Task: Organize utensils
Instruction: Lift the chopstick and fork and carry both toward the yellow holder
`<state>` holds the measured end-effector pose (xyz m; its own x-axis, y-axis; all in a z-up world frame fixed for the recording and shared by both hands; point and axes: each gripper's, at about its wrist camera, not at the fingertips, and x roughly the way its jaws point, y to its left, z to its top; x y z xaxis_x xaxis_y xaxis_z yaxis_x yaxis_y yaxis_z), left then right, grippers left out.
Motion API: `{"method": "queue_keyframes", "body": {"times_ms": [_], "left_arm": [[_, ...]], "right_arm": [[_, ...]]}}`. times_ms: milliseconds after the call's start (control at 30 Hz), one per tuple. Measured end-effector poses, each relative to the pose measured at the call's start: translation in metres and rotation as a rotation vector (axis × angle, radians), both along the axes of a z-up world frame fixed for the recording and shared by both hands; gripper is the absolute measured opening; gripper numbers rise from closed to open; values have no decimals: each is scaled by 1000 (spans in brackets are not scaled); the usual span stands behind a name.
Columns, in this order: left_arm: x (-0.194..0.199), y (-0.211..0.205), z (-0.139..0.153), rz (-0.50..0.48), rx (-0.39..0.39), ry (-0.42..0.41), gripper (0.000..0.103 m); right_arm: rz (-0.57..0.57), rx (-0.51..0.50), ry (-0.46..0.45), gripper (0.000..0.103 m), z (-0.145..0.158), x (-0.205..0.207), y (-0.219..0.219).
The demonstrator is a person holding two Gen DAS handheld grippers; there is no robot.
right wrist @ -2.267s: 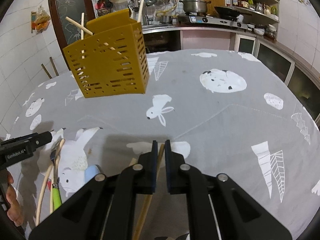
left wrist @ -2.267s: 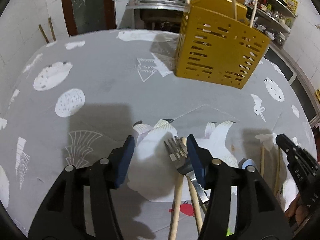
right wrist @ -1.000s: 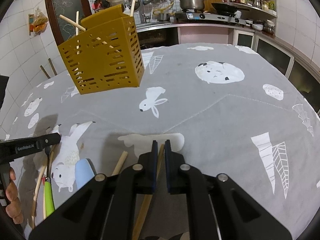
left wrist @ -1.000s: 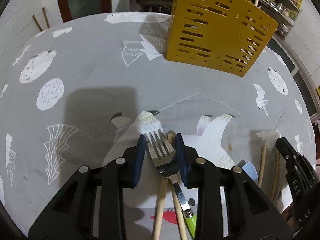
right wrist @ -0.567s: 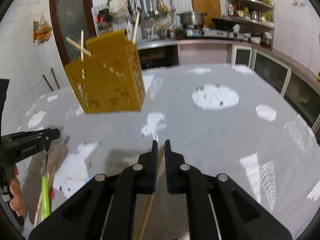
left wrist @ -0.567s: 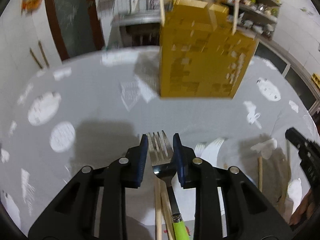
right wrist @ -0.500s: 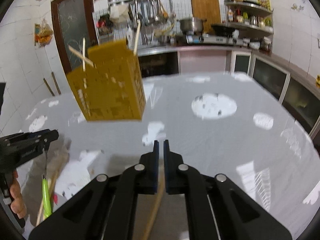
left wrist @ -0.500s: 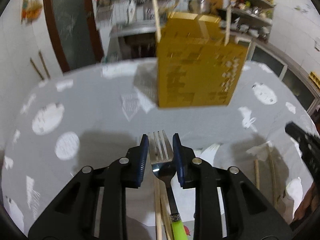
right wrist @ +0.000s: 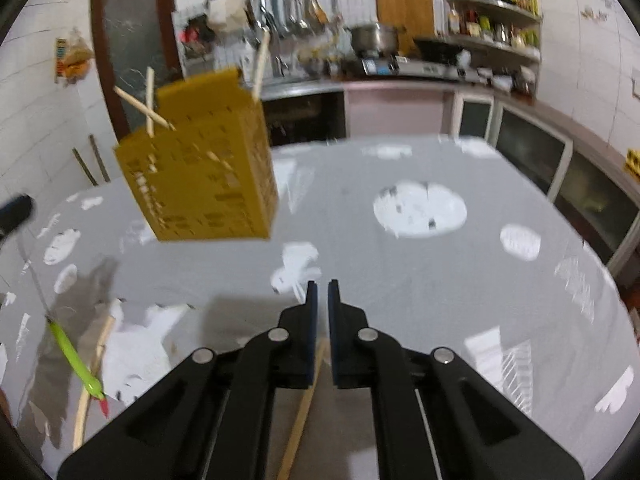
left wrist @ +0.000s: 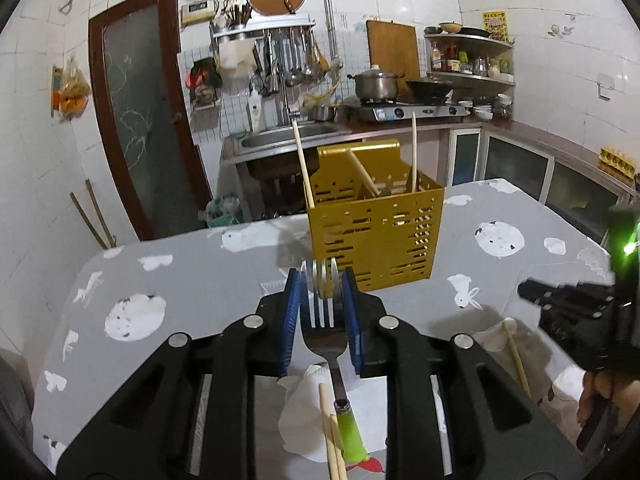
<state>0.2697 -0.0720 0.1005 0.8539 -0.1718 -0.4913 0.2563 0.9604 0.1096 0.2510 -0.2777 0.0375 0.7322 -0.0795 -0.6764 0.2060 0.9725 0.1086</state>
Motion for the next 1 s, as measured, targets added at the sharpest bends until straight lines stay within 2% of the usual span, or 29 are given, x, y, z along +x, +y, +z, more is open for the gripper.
{"method": "queue_keyframes", "body": {"times_ms": [167,300,367,400,433,567,700,767,833,933,1000], "left_arm": [[1,3,0,-9,-3,-6,20],[5,5,-5,-5,-15,3,20],[8,6,-5,-5,-19,9,20],[9,7,-6,-6,-20,12,20],[10,8,-6,-7,-21,14,20],[15,8,-9,-3,-21,18,20],[16,8,-10,-6,-21,15,20],[17,6,-11,-9,-18,13,20],[18,5,-11,-12,-19,12,20],[18,5,-12,-9,-26,16,20],[18,6,-11,-14,-38,21,20]], "right_arm": [[-39,51,88,6,-22,4,-3],[-55,52,100,8,-27,3,2],[-57,63,96,30,-27,2,3],[-64,66,86,51,-25,1,3],[-72,64,68,52,-22,-1,3],[-76,18,86,45,-24,2,4],[-90,23,150,24,-39,12,5],[-101,13,158,19,-43,16,7],[-98,-2,167,6,-43,21,9],[-108,44,176,5,-41,26,3],[-100,69,143,5,-33,23,1]]}}
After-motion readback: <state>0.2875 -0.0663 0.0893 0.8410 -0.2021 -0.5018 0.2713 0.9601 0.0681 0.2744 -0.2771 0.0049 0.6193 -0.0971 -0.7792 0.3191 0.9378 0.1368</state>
